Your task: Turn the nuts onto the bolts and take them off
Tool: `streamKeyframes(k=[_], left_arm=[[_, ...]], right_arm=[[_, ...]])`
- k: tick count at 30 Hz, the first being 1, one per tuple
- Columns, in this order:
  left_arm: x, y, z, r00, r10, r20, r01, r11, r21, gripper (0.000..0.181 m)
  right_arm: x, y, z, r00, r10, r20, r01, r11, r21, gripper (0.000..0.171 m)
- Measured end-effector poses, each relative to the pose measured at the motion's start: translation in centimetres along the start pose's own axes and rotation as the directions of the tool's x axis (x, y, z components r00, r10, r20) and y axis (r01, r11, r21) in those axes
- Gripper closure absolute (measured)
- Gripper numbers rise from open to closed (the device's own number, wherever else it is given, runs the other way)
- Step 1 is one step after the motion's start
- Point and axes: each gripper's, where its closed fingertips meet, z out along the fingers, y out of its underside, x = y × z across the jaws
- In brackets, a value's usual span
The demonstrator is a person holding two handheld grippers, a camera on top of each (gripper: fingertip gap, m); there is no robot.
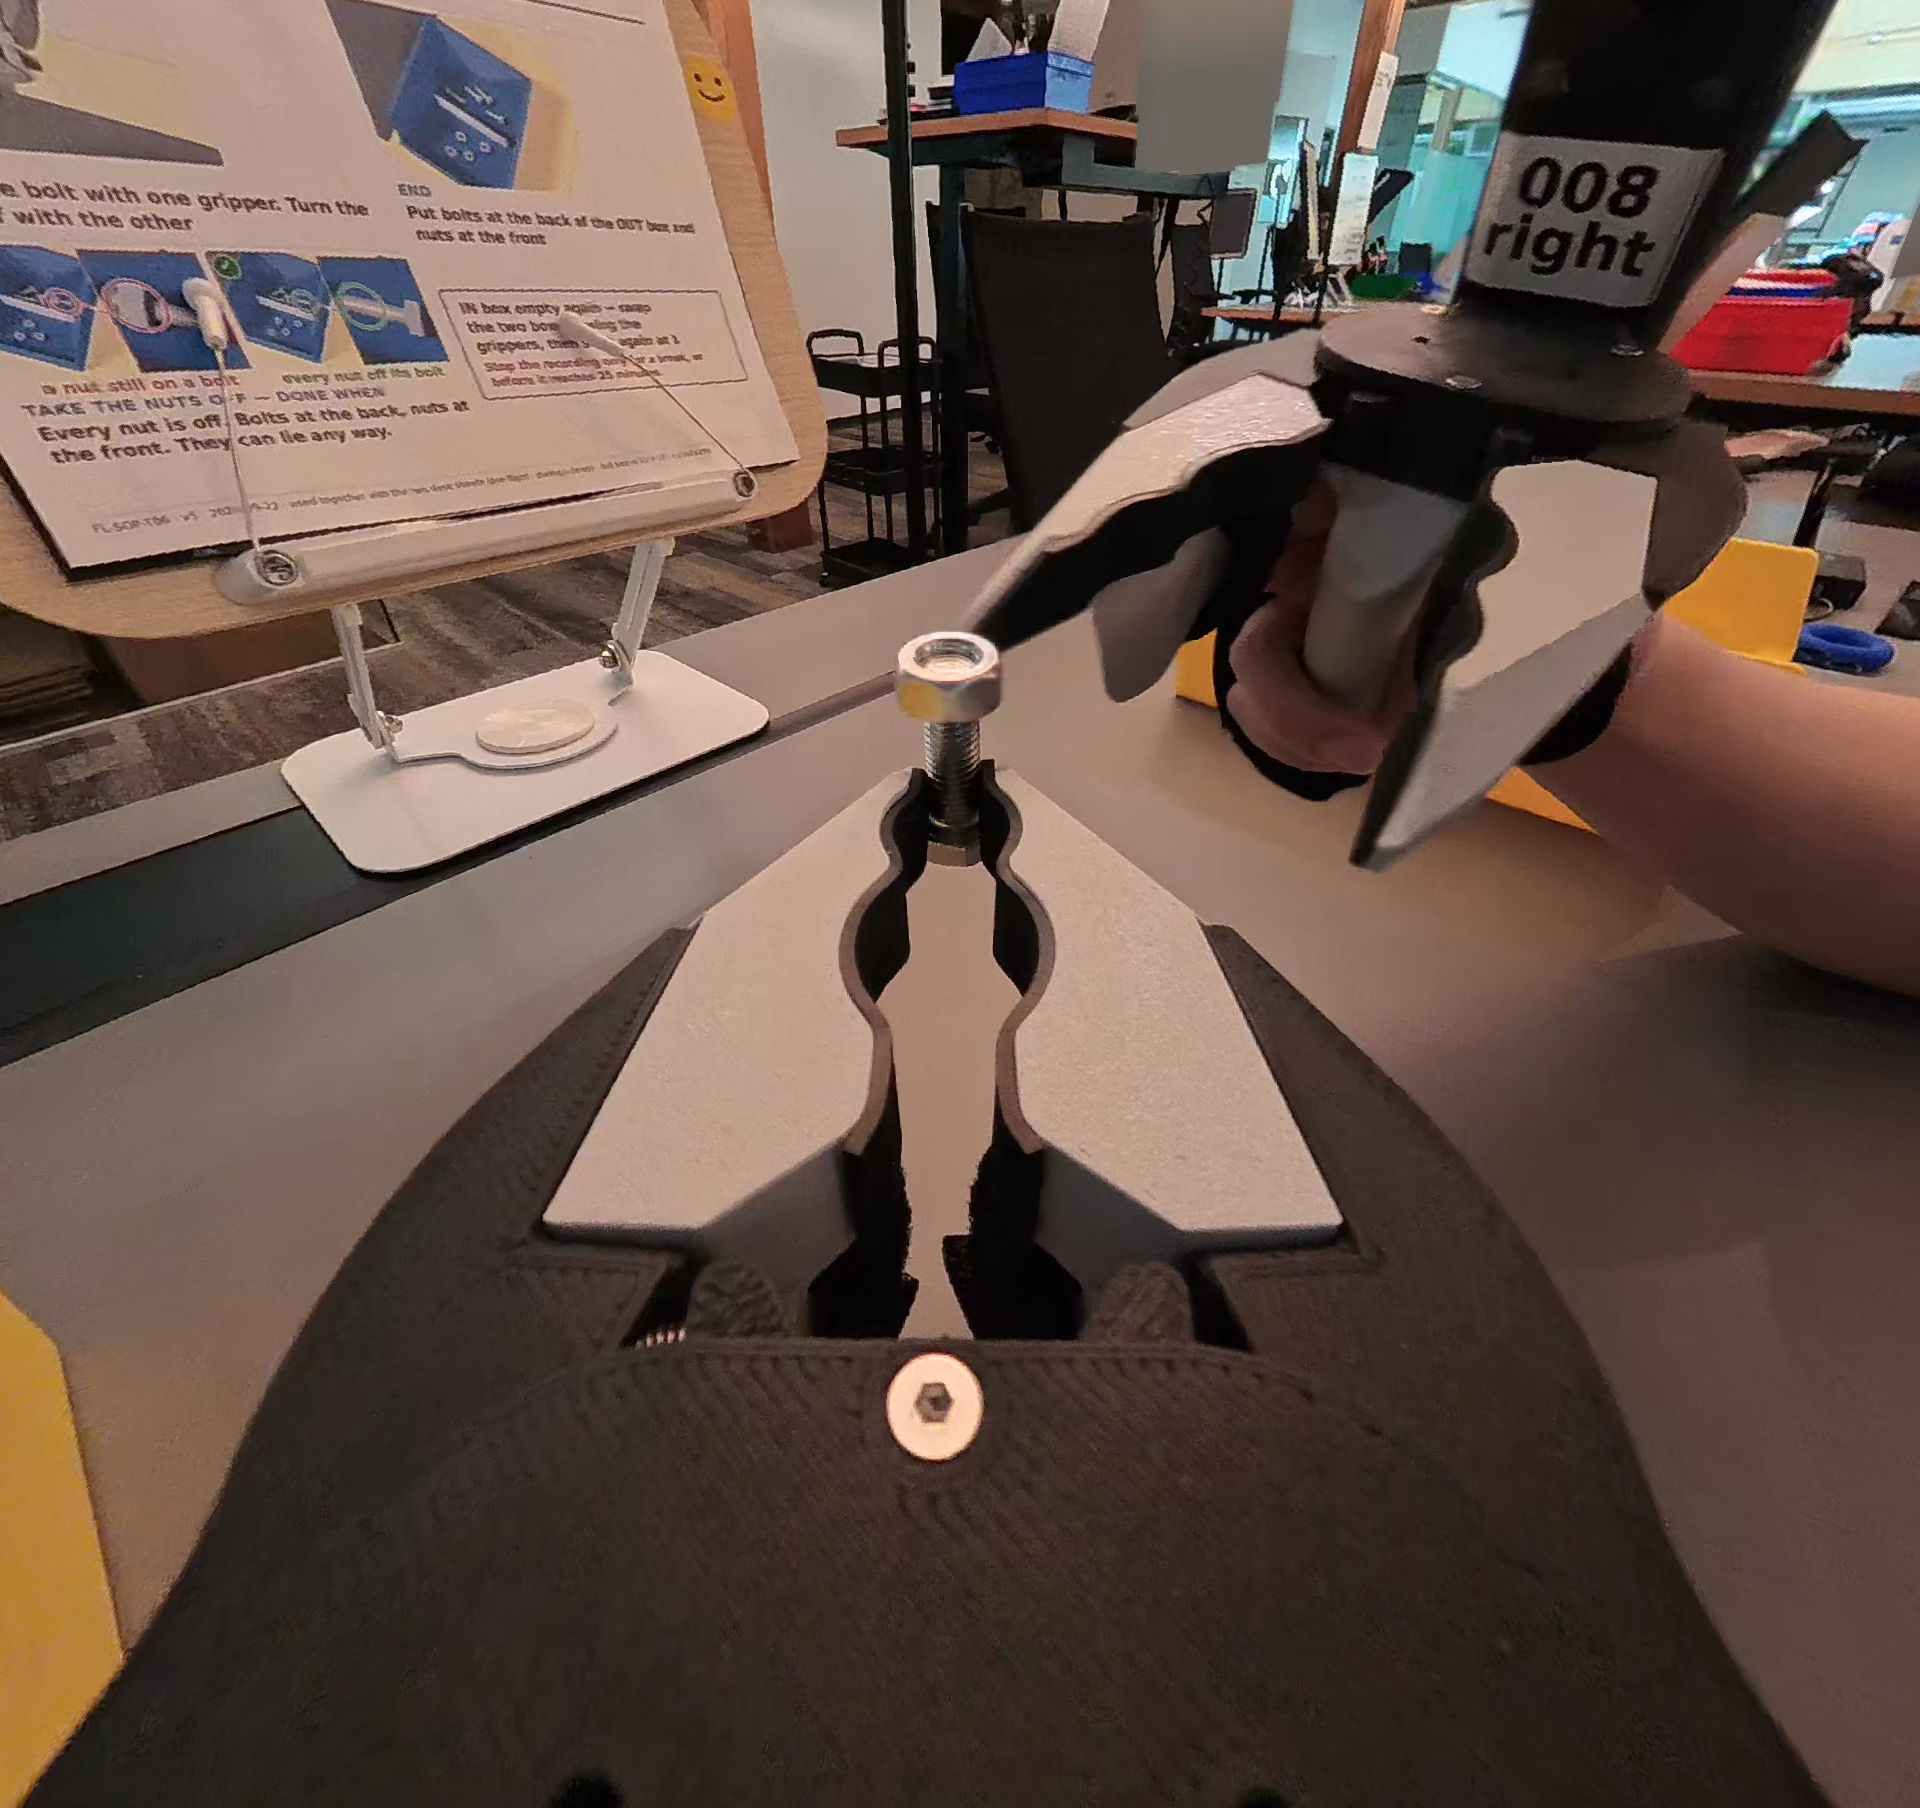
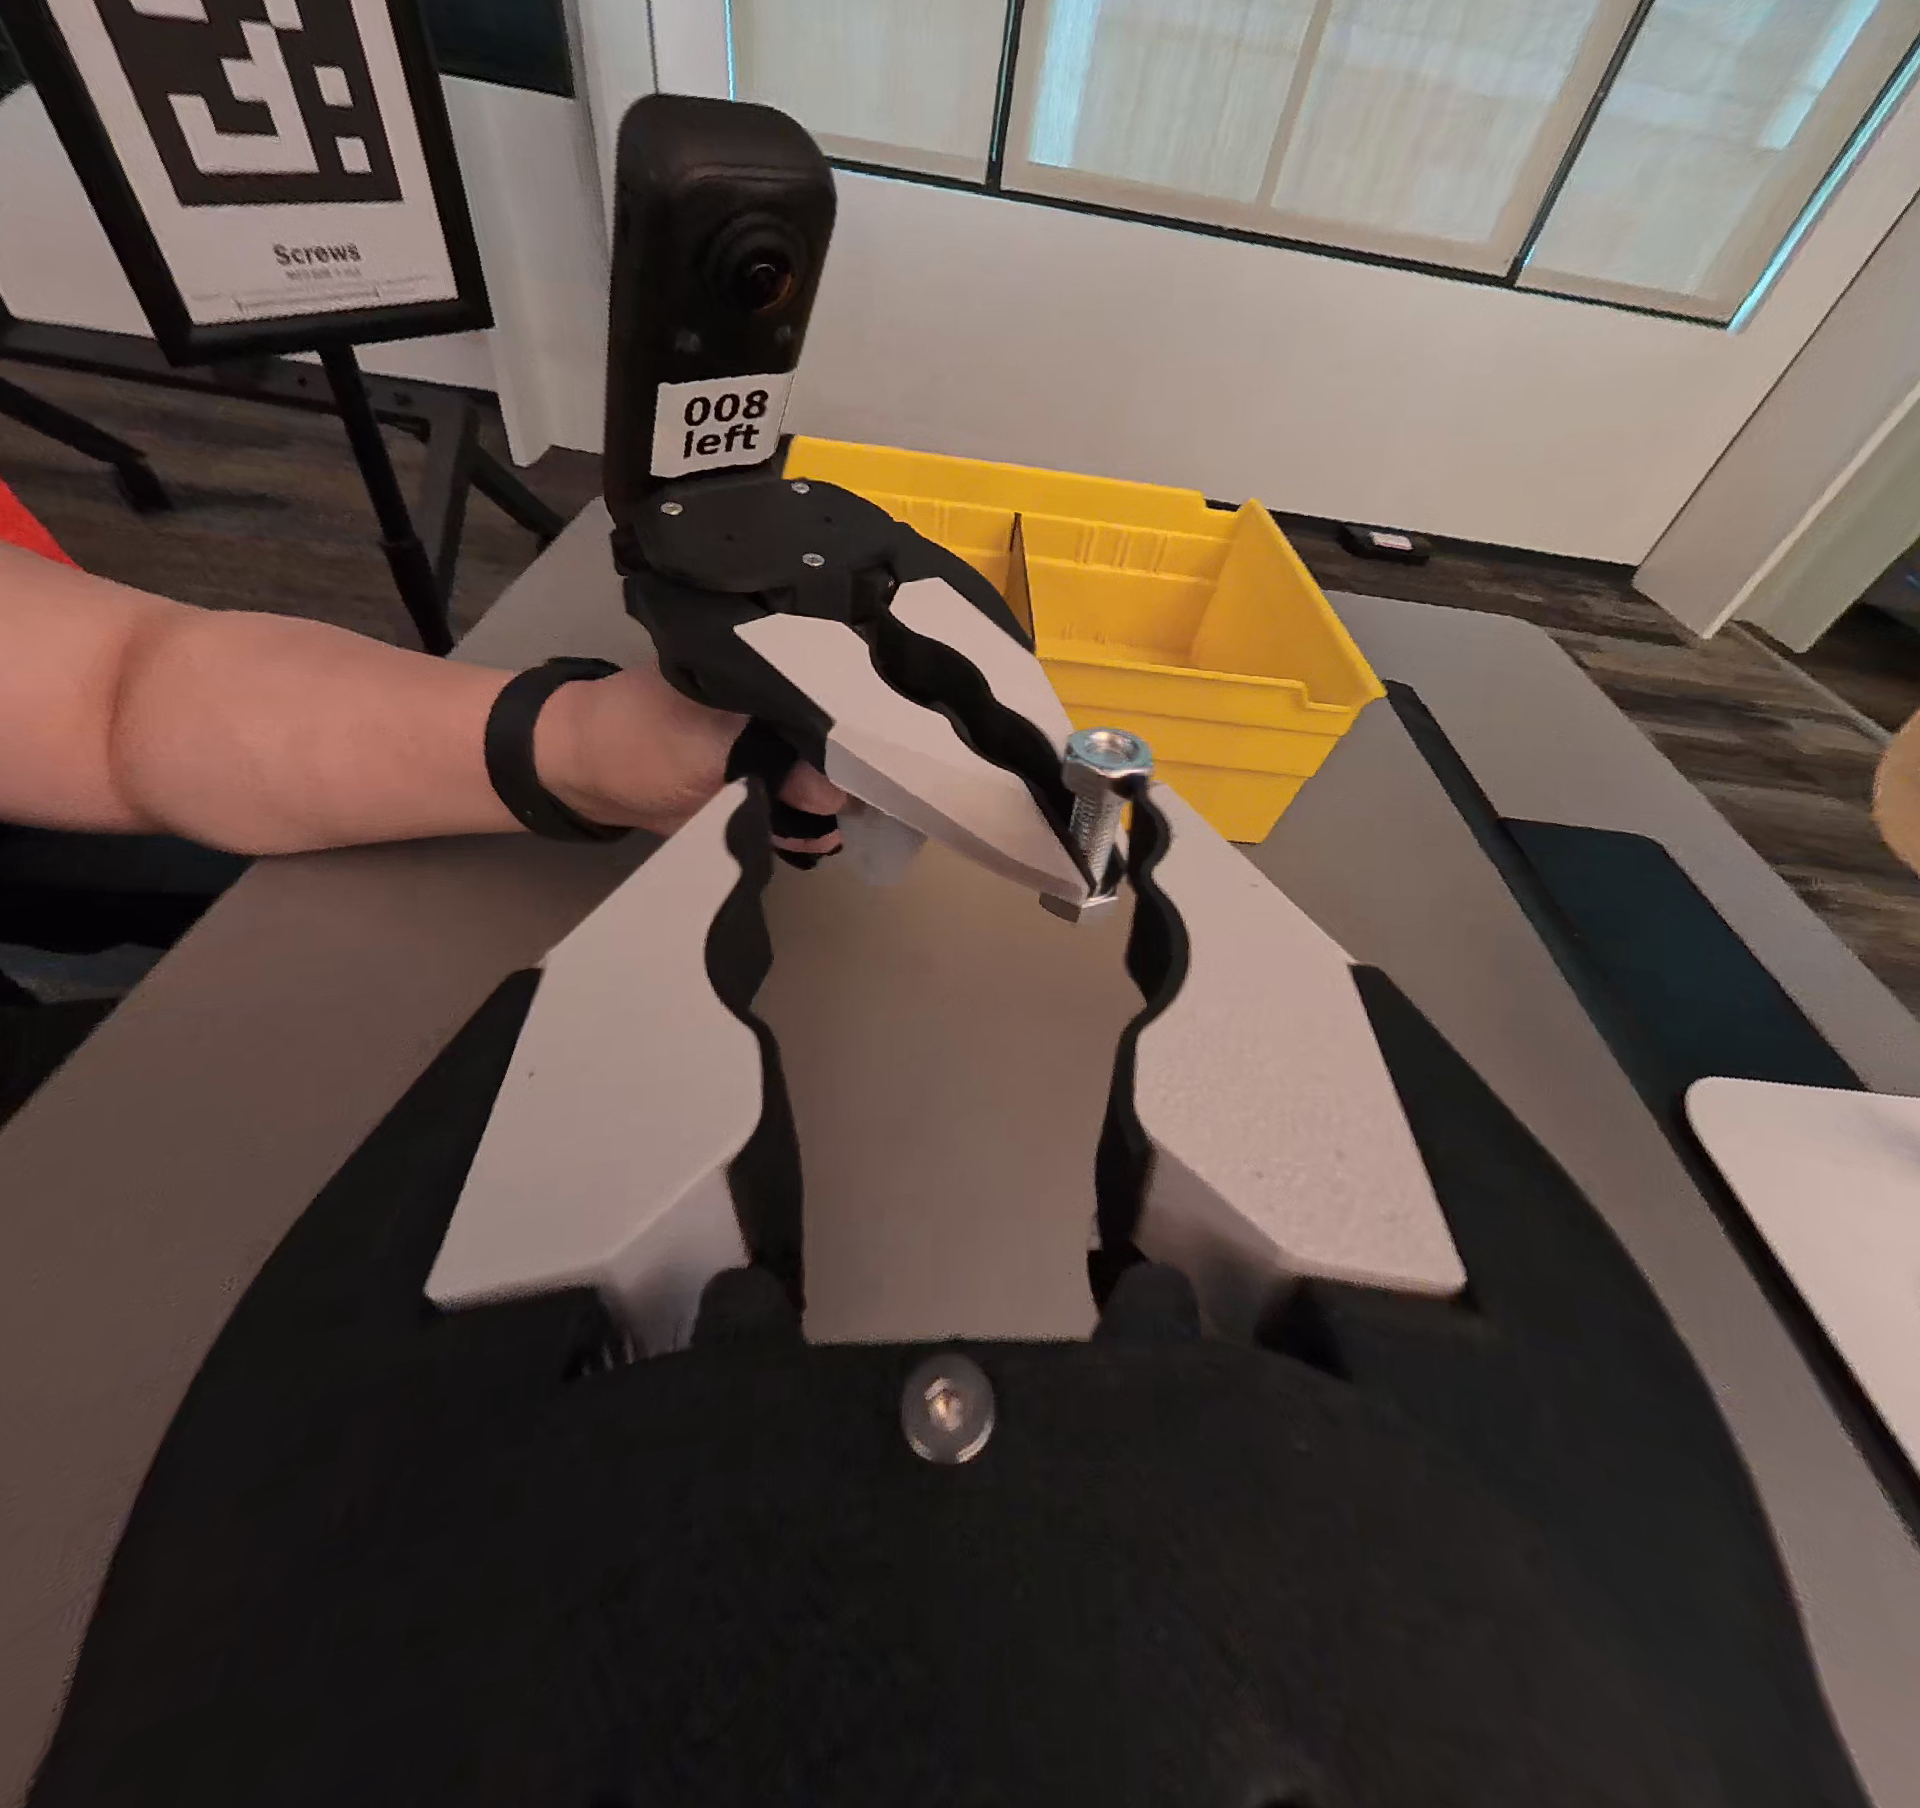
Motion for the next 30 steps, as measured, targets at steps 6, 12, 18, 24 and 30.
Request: streamKeyframes(k=[6,12,18,24,30], left_arm=[[0.16,-0.03,0.05,1.0,-0.003,-0.005,0.003,1.0,0.001,0.174],[-0.13,0.04,0.01,1.0,-0.008,0.006,0.008,1.0,-0.002,0.174],[0.27,0.04,0.12,1.0,0.001,-0.008,-0.001,1.0,-0.003,0.174],[-0.14,0.0,-0.02,1.0,-0.022,-0.003,0.022,1.0,0.004,0.174],[0.34,0.23,0.22,1.0,0.001,-0.011,-0.001,1.0,-0.01,0.174]], right_arm=[[0.34,-0.15,0.05,1.0,0.028,-0.014,-0.027,1.0,0.015,0.087],[-0.13,-0.11,-0.29,1.0,0.019,0.025,-0.019,1.0,0.008,0.116],[0.11,0.07,0.09,0.999,0.039,0.01,-0.039,0.999,0.006,0.092],[0.07,-0.28,-0.49,0.999,0.046,0.03,-0.046,0.999,0.018,0.119],[0.1,0.21,0.09,1.0,0.026,0.009,-0.026,1.0,-0.005,0.097]])
